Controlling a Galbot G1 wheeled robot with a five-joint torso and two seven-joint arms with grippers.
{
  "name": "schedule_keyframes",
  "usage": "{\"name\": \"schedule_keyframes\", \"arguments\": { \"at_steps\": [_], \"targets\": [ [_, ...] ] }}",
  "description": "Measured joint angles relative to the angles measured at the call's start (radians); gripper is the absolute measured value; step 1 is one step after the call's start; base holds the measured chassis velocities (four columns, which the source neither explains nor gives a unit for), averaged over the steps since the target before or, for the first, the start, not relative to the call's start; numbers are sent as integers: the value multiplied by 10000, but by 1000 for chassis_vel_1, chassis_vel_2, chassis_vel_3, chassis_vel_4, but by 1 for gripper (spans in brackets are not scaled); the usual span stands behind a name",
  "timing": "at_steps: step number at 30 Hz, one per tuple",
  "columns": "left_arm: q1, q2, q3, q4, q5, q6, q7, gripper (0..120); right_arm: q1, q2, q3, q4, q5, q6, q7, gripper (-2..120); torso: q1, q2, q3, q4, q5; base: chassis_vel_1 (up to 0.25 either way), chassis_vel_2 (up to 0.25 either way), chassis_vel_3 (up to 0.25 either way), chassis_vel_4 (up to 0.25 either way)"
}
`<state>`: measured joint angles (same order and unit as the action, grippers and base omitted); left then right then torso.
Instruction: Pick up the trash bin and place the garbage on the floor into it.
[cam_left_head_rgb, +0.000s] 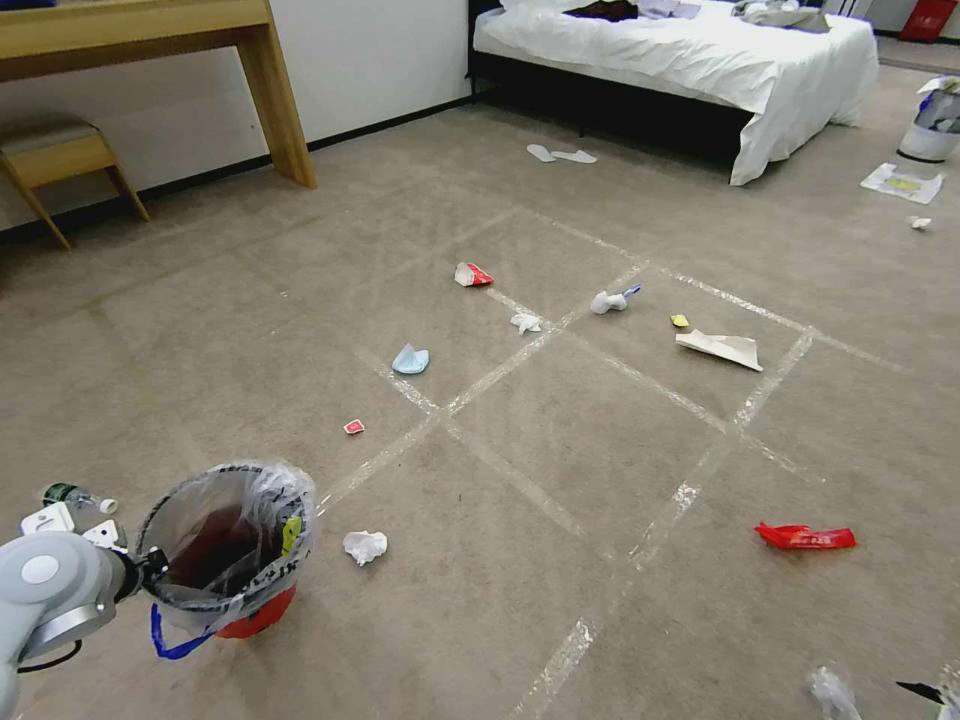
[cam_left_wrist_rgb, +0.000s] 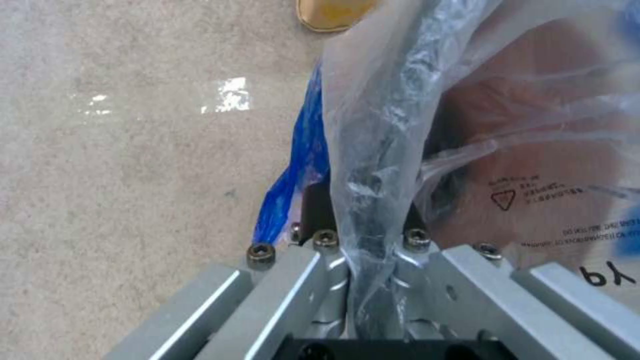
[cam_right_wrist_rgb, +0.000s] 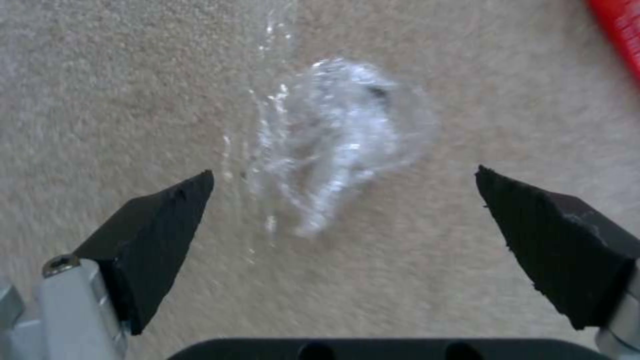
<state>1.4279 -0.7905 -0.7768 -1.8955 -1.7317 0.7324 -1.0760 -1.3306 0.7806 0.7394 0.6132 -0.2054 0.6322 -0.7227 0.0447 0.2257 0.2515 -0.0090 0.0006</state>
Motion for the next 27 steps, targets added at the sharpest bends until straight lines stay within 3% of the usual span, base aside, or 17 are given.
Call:
{"name": "schedule_keyframes", "arguments": {
  "at_steps": [12,16,27],
  "targets": [
    [-32,-1,89,215,276,-37,128,1,1152,729,-848,-1091,101,-502,1277,100,0,0,0,4,-4,0,0,0,0],
    [-46,26,93,280,331,-41,194,1,1418,744,-1089,-1227,623,-658,1269,100,0,0,0,1,-4,0,0,0,0],
    [-129,55,104,500,463,-41,392,1,1971,501,-1179,-1967,658,-944,1410,100,0,0,0,-3,-5,0,0,0,0]
  ]
}}
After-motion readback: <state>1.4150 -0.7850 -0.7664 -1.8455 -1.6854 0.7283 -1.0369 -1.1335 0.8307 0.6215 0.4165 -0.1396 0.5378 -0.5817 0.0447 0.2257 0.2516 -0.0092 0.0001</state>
